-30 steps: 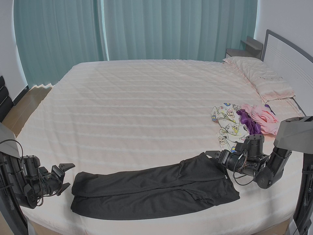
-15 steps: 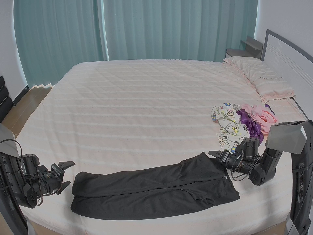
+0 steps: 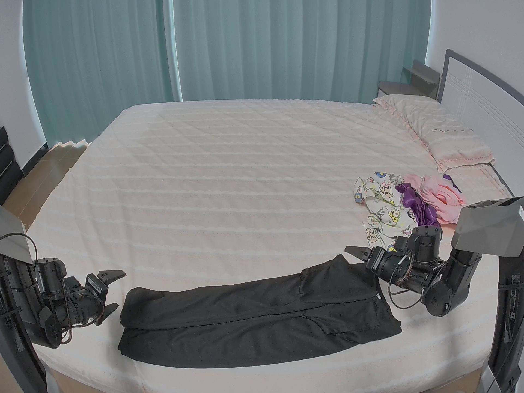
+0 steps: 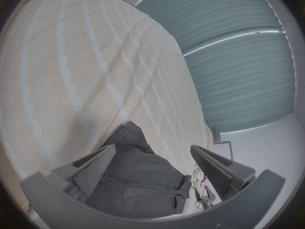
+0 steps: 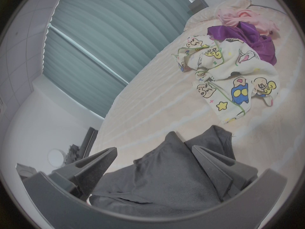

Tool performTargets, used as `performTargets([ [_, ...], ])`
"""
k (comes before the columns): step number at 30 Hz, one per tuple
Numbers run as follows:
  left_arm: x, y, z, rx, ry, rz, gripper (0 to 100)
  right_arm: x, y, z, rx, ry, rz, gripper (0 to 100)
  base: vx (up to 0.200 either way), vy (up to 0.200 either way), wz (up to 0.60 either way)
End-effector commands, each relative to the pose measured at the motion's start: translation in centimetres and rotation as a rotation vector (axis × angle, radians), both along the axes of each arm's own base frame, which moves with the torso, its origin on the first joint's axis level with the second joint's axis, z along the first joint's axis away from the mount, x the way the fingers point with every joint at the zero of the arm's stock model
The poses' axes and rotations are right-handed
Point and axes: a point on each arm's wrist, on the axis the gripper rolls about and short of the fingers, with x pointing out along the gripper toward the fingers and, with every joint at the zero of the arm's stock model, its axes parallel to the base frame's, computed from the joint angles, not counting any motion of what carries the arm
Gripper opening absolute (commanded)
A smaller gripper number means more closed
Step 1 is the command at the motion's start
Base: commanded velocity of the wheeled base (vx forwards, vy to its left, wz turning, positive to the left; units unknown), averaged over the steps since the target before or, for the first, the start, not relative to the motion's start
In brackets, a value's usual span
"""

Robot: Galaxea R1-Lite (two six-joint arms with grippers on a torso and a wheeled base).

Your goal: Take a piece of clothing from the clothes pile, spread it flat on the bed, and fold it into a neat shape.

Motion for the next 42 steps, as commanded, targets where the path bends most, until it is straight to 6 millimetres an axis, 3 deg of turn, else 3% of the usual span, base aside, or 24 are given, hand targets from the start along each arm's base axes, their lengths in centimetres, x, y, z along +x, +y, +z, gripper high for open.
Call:
performTargets([
  [1, 0.0, 0.0, -0.1, -0.002, 0.003, 0.0, 100, -0.2, 0.7, -1.4, -0.04, 0.021, 0.038, 100, 0.0, 0.0, 0.0],
  [5, 0.0, -0.1, -0.2, -0.001, 0.008, -0.003, 100, -0.3, 0.2, -3.6, -0.119, 0.05, 0.063, 100, 0.0, 0.0, 0.0],
  [17, 0.0, -0.1, -0.2, 0.0, 0.006, -0.003, 100, -0.5, -0.7, -5.3, -0.165, 0.085, 0.073, 100, 0.0, 0.0, 0.0],
  [18, 0.0, -0.1, -0.2, 0.0, 0.006, -0.003, 100, -0.6, -0.8, -5.3, -0.171, 0.085, 0.076, 0, 0.0, 0.0, 0.0],
  [36, 0.1, 0.0, -0.2, -0.001, 0.008, -0.003, 100, -4.2, -2.6, -4.8, -0.259, 0.083, 0.108, 0, 0.0, 0.0, 0.0],
  [42, 0.1, 0.0, -0.3, 0.001, 0.007, -0.004, 100, -4.4, -2.6, -5.1, -0.261, 0.085, 0.111, 0, 0.0, 0.0, 0.0],
])
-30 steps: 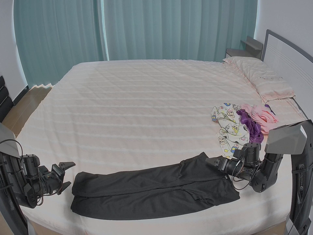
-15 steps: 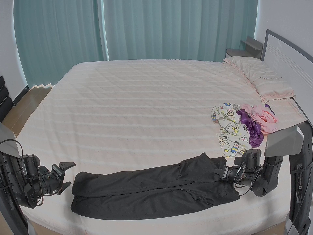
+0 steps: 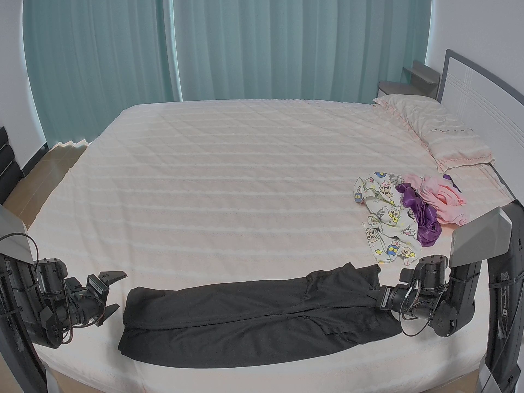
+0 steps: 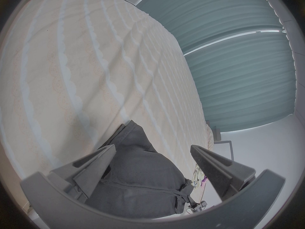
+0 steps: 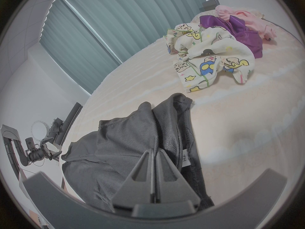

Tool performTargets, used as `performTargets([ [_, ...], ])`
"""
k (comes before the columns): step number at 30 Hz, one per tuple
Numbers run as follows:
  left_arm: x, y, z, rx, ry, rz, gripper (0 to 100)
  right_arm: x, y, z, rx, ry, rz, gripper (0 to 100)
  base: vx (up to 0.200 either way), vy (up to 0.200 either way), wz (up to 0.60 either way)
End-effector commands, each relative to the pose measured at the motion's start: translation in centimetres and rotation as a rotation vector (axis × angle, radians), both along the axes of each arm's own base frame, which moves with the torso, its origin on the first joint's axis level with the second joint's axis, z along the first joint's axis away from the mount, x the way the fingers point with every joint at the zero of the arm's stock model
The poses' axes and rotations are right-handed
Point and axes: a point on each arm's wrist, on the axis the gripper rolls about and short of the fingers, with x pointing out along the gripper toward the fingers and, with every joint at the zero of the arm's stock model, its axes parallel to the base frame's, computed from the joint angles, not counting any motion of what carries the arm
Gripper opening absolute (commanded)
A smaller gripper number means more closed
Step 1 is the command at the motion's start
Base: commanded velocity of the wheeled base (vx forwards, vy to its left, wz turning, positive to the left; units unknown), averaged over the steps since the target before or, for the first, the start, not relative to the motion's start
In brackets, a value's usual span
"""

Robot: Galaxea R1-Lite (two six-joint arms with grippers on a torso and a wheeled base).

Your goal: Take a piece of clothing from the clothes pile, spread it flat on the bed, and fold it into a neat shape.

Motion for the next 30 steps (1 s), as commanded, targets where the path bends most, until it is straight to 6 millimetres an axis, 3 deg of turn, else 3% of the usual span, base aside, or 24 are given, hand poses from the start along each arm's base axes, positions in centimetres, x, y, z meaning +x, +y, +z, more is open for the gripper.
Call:
performTargets([
  [1, 0.0, 0.0, 0.0, 0.0, 0.001, 0.0, 100, -0.2, 0.0, -0.3, -0.002, 0.015, 0.001, 0, 0.0, 0.0, 0.0],
  [2, 0.0, 0.0, -0.1, 0.0, 0.003, 0.002, 100, -0.2, 0.0, -0.3, -0.002, 0.016, 0.001, 0, 0.0, 0.0, 0.0],
  [3, 0.0, 0.0, 0.0, 0.001, 0.0, 0.002, 100, -0.3, 0.0, -0.3, -0.003, 0.018, 0.001, 100, 0.0, 0.0, 0.0],
  [8, 0.2, 0.0, -0.1, 0.018, -0.003, -0.001, 100, -0.2, -0.1, 0.2, 0.008, -0.023, -0.006, 100, 0.0, 0.0, 0.0],
  [14, 2.1, 0.0, 0.7, 0.1, -0.066, 0.059, 100, 0.4, -1.2, 1.3, 0.026, -0.086, -0.046, 100, 0.0, 0.0, 0.0],
  [22, 5.6, -1.0, 1.3, 0.183, -0.084, -0.024, 100, 0.9, -1.3, 1.0, 0.06, -0.078, -0.073, 100, 0.0, 0.0, 0.0],
  [25, 7.1, -1.5, 1.1, 0.184, -0.012, -0.064, 100, 1.2, -1.3, 1.1, 0.083, -0.08, -0.09, 100, 0.0, 0.0, 0.0],
  [30, 7.6, -1.5, 0.1, 0.289, 0.008, -0.145, 100, 1.2, -1.3, 0.9, 0.086, -0.074, -0.092, 100, 0.0, 0.0, 0.0],
])
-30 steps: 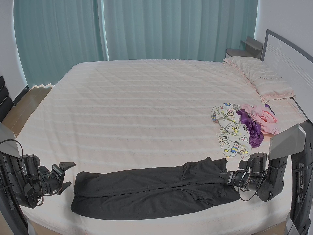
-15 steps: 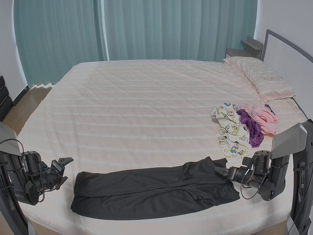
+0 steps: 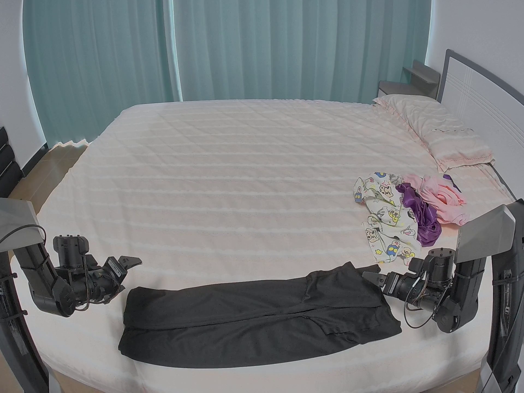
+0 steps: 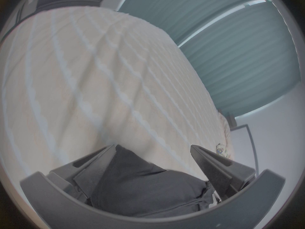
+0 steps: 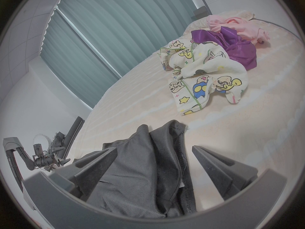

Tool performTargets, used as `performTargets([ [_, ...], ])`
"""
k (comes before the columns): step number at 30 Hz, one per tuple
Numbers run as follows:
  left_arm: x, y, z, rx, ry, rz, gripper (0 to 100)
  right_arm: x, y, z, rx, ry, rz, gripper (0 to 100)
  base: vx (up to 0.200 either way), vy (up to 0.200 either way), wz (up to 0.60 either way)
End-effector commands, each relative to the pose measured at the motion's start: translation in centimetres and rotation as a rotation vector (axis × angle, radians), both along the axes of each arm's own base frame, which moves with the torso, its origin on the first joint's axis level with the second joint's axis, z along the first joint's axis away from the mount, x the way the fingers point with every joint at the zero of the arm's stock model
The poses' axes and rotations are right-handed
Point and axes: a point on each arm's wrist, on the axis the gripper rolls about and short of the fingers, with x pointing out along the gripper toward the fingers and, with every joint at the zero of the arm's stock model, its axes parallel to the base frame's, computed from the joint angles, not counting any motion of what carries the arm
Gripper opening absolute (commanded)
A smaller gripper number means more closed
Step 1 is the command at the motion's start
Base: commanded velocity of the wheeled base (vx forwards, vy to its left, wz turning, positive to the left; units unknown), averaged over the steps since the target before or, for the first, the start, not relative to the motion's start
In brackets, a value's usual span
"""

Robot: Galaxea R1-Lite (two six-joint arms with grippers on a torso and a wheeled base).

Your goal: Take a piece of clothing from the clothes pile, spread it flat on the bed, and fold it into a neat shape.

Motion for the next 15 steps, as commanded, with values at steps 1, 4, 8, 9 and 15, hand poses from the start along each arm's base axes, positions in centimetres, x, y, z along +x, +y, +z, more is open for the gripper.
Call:
performTargets([
  [1, 1.3, -0.3, -0.3, 0.076, -0.017, -0.071, 100, 0.2, 0.0, -0.2, 0.01, 0.005, -0.007, 100, 0.0, 0.0, 0.0],
  [4, 1.1, -0.8, -1.0, 0.094, 0.007, -0.101, 100, 0.2, 0.0, -0.2, 0.01, 0.005, -0.007, 100, 0.0, 0.0, 0.0],
  [8, 1.2, -1.0, -2.0, 0.135, 0.033, -0.114, 100, 0.2, 0.1, -0.2, 0.012, 0.005, -0.005, 100, 0.0, 0.0, 0.0],
  [9, 1.2, -1.1, -2.4, 0.148, 0.043, -0.12, 100, 0.1, 0.1, -0.2, 0.012, 0.007, -0.002, 100, 0.0, 0.0, 0.0],
  [15, 1.3, -1.3, -3.3, 0.214, 0.065, -0.129, 100, 0.1, 0.2, -0.3, 0.011, 0.008, 0.0, 100, 0.0, 0.0, 0.0],
])
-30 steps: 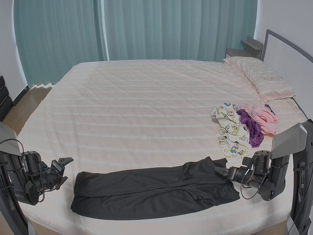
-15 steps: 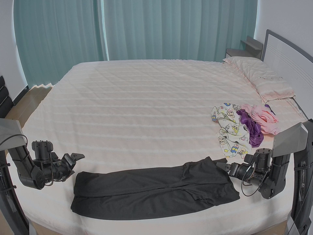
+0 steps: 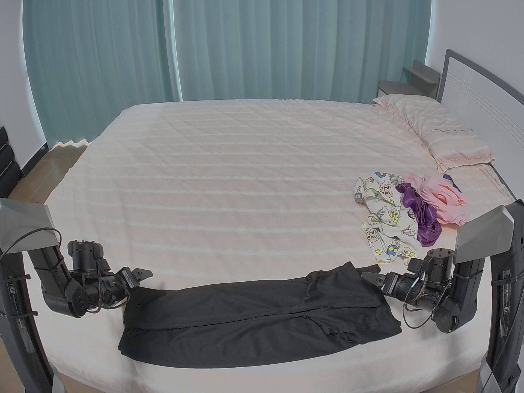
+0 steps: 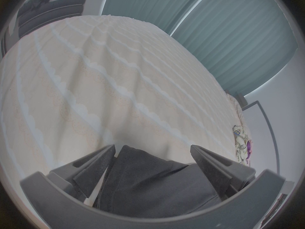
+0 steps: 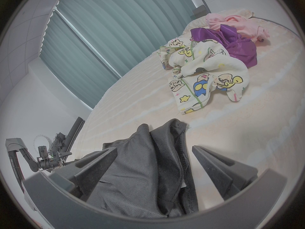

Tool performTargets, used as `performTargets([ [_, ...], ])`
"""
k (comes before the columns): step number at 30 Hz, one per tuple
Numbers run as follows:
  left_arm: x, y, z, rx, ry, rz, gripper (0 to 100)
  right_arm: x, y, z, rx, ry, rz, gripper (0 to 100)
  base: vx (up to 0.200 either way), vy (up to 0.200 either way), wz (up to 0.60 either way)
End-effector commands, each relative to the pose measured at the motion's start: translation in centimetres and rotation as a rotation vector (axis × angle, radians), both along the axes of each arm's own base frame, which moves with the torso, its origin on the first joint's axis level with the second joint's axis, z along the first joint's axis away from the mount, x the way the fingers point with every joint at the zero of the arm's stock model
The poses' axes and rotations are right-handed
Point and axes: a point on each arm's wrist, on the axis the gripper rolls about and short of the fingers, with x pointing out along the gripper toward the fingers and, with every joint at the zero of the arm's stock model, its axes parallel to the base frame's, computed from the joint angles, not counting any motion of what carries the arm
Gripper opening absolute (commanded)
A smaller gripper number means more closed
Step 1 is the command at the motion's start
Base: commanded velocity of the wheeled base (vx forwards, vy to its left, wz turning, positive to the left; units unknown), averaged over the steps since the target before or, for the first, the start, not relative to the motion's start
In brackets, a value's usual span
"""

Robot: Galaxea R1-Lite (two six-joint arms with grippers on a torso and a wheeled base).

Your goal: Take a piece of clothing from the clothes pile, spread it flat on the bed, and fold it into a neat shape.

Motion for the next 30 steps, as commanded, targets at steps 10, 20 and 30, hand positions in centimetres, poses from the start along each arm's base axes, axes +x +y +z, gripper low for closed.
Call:
performTargets([
  [10, 0.4, -0.1, -1.2, 0.037, 0.025, -0.008, 0, 0.0, 0.1, -0.3, 0.0, -0.001, 0.003, 100, 0.0, 0.0, 0.0],
  [20, 0.5, 0.3, -1.5, 0.067, 0.03, 0.032, 0, 0.0, 0.2, -0.4, -0.002, 0.003, 0.005, 100, 0.0, 0.0, 0.0],
  [30, 1.0, 1.2, -0.1, 0.074, -0.023, 0.073, 0, 0.0, 0.2, -0.4, -0.002, 0.002, 0.005, 100, 0.0, 0.0, 0.0],
])
